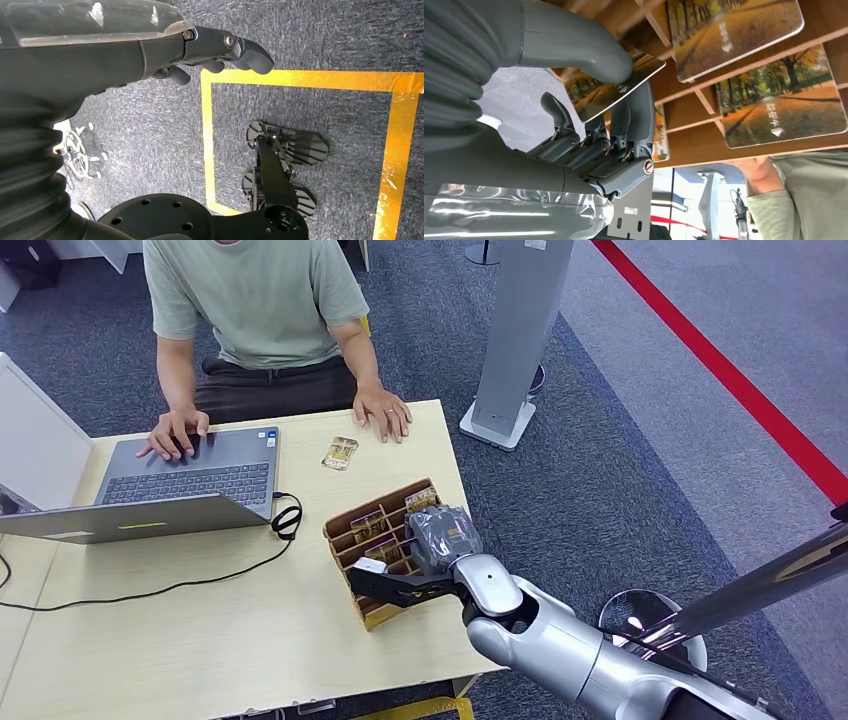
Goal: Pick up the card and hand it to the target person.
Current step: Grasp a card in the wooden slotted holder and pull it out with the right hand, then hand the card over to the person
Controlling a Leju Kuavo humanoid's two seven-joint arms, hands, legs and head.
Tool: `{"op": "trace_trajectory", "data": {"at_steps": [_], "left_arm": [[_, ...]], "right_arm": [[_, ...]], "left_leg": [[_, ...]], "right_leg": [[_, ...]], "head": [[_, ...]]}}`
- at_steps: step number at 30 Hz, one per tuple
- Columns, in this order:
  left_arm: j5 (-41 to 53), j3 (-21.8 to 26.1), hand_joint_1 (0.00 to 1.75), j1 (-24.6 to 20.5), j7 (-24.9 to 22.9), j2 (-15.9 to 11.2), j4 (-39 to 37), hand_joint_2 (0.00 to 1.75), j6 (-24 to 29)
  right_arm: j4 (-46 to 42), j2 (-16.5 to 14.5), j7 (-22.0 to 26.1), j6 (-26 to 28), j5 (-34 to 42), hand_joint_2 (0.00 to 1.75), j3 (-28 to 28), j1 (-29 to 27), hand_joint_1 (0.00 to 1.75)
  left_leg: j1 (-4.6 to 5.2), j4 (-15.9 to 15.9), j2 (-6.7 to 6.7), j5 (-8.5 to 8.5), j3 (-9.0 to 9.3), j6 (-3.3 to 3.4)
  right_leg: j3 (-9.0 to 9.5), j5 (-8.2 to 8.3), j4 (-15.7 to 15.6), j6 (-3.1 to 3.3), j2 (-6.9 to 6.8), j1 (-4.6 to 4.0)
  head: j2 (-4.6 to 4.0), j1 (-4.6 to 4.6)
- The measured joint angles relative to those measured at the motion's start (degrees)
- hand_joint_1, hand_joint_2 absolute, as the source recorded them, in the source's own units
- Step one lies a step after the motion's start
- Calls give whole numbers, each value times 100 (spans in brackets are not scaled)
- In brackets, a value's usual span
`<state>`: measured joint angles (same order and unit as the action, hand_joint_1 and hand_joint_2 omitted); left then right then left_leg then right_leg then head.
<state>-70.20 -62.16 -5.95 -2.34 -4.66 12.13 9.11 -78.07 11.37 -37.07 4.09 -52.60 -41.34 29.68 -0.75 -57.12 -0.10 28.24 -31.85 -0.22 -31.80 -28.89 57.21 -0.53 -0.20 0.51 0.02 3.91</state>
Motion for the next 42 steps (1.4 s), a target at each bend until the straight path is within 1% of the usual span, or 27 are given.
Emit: {"op": "trace_trajectory", "data": {"at_steps": [13,21,24,29,34,37,42], "left_arm": [[-83,0,0,0,19,-2,0,175,69],[-85,0,0,0,17,-2,0,175,55],[-71,0,0,1,21,-2,0,175,44],[8,-1,0,-2,57,-2,0,175,19],[67,-8,0,-7,91,-2,0,175,-16],[118,-37,0,-15,90,-2,0,175,-39],[162,-106,0,-80,15,-2,0,175,-50]], "right_arm": [[2,2,29,36,66,175,-1,1,141],[-163,-2,297,305,83,175,-1,87,141],[-297,-19,479,409,137,175,-1,253,141],[-386,-140,936,711,375,175,1,625,141],[-292,-272,1195,875,571,175,1,945,141],[-41,-376,1386,960,708,175,-10,1162,141],[855,-694,1851,1143,893,175,-114,1599,141]], "left_leg": [[0,0,0,0,0,0],[0,0,0,0,0,0],[0,0,0,-1,1,0],[0,0,0,-1,1,-1],[0,0,0,-1,-2,-1],[0,0,0,-1,-5,-1],[0,1,-2,-2,-5,-1]], "right_leg": [[0,0,0,0,0,0],[0,0,1,0,2,0],[1,0,2,0,2,0],[1,0,3,0,0,0],[-1,0,4,0,1,0],[-1,0,4,0,0,0],[0,0,5,0,-2,0]], "head": [[1,0],[1,0],[1,1],[1,1],[1,1],[1,3],[1,-1]]}}
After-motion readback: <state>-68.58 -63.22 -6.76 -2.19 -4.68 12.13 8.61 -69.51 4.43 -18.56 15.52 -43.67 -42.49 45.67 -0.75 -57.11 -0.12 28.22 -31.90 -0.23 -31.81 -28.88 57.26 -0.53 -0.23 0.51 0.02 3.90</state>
